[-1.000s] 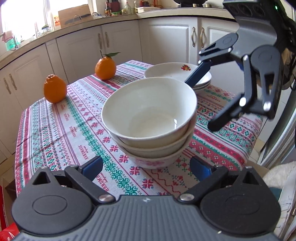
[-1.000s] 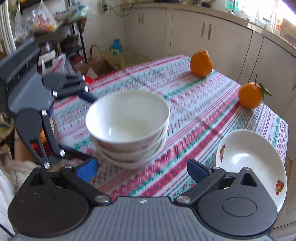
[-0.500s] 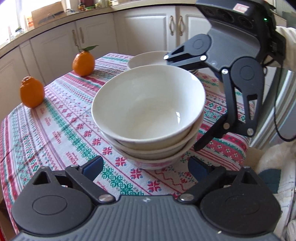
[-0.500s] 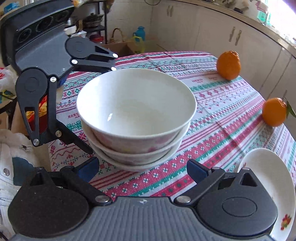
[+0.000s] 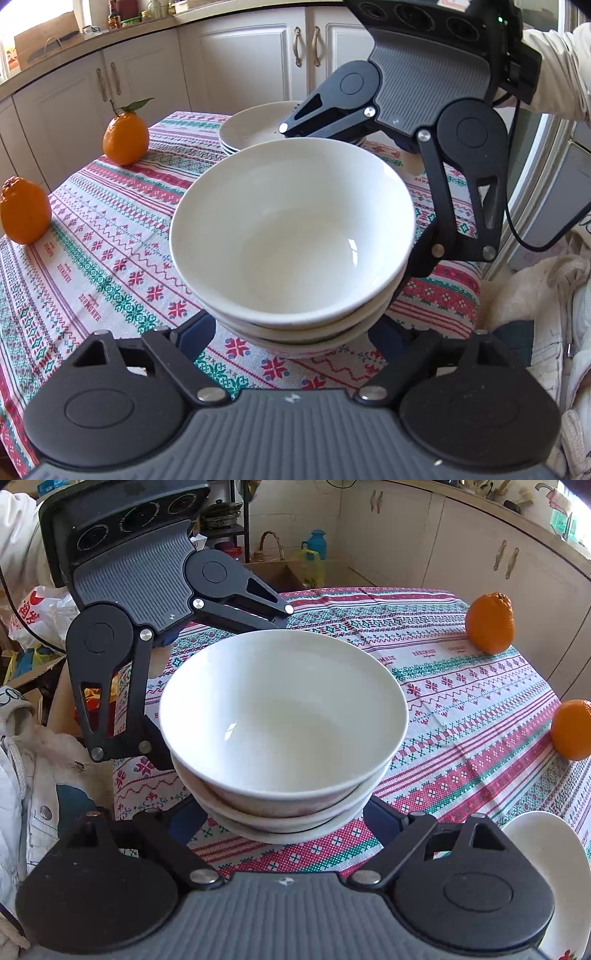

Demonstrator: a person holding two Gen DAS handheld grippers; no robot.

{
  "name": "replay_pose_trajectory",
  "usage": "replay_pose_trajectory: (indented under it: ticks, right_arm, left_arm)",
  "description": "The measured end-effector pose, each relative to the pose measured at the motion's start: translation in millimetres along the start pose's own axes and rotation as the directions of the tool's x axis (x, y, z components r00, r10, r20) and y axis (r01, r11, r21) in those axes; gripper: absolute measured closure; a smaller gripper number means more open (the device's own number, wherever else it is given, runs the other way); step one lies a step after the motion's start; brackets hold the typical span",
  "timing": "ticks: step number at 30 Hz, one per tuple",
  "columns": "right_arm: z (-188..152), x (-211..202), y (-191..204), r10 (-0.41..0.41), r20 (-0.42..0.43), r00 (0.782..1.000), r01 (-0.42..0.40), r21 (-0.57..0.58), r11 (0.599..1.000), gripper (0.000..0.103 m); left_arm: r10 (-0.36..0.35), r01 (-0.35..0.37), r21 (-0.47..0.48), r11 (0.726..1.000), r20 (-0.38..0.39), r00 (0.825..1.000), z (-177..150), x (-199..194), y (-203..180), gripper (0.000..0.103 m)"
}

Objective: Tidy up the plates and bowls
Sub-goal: 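Lift the bowl stack with both grippers and carry it over the plate stack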

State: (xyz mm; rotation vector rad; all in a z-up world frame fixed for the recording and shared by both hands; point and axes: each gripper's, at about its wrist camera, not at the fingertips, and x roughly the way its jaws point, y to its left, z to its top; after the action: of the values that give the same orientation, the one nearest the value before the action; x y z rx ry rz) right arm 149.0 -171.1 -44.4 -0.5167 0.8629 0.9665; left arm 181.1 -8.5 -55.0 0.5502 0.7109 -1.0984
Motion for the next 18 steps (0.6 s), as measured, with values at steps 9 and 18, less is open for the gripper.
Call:
replay_pose_trajectory:
  ticks: [9,18]
  right_arm:
    - [1.4,1.1,-2.1,0.018,-0.012,1.000,-0.018,-0.011,1.000,0.015]
    - [3.1,2.3,-4.0,0.025,-0.027,0.999,-0.025,-0.033,0.999,0.015]
  left_arm:
    - [-0.038,0.038,0.014,0.999,-0.003,0.999,0.8,-0.5,3.3,0.018]
    - [-0.069,0.070,0.040,0.997,-0.008,0.998,1.8,2.7,8.6,0.018]
